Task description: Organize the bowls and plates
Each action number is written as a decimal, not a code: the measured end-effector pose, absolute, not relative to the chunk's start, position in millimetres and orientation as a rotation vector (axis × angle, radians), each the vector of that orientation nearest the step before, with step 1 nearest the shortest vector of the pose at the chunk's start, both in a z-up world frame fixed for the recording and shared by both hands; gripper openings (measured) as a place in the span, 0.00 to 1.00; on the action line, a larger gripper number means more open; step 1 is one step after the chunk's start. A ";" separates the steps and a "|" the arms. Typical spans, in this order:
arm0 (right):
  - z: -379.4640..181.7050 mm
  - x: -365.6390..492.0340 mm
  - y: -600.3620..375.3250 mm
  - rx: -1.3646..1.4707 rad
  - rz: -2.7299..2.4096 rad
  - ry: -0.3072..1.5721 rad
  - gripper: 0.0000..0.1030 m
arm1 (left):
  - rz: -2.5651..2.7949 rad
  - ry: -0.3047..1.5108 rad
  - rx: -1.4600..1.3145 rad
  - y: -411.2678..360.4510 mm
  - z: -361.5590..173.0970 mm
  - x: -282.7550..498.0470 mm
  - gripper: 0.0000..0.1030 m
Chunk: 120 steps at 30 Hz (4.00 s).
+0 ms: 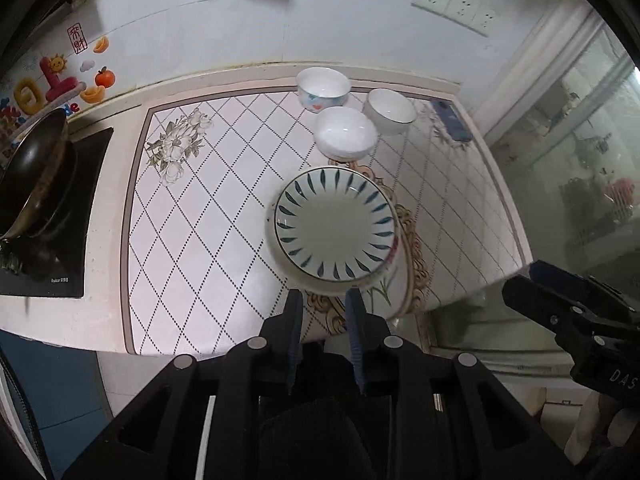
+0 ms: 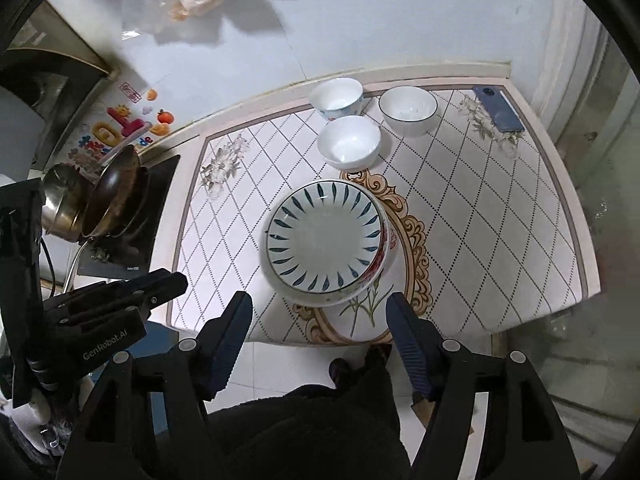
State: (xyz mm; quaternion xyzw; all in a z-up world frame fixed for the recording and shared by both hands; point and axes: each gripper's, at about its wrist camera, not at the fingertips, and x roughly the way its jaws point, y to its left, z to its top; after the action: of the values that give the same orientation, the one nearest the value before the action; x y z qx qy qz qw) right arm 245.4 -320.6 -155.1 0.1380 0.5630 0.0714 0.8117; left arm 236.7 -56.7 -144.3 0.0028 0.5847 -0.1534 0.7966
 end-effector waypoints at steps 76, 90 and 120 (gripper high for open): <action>-364.0 450.0 -472.4 0.549 0.211 1.394 0.15 | -0.363 1.373 -0.024 -241.1 -303.2 415.6 0.10; -386.1 389.2 -526.2 0.567 0.094 1.422 0.15 | -0.440 1.424 0.096 -298.4 -337.4 390.3 0.10; -343.6 424.4 -577.4 0.732 0.101 1.361 0.49 | -0.384 1.233 -0.071 -269.0 -249.2 461.1 0.49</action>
State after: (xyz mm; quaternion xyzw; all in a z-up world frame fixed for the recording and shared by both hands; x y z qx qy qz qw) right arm 424.4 -577.4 -343.6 0.3303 0.6145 0.0457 0.7150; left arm 461.1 -269.0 -249.2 -0.0333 0.5746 -0.1789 0.7980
